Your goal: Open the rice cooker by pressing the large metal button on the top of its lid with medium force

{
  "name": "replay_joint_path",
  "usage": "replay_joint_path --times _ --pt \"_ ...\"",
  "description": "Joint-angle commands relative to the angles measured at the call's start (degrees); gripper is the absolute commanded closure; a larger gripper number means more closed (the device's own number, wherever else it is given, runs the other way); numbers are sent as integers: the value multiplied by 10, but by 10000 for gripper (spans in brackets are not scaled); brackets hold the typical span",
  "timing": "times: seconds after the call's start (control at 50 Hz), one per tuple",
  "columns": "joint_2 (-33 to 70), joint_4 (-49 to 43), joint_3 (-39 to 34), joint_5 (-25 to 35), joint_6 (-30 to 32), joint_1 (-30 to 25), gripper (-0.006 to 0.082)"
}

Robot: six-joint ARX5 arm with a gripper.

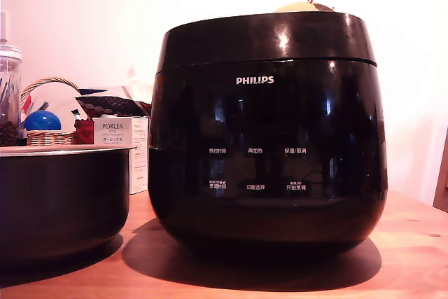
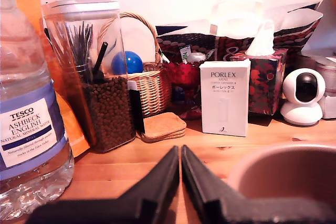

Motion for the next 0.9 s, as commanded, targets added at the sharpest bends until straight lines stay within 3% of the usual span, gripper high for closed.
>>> replay_joint_path --times 0.0,0.34,0.36,0.46,0.64,0.88 --pt "-6 22 9 73 2 24 791" --pt "-6 81 10 99 -9 23 791" --pt "-6 89 10 106 -44 23 791" --pt "-6 129 10 143 -87 20 791" --pt "-6 125 46 266 -200 8 791" --pt "48 -6 136 482 -204 -19 791"
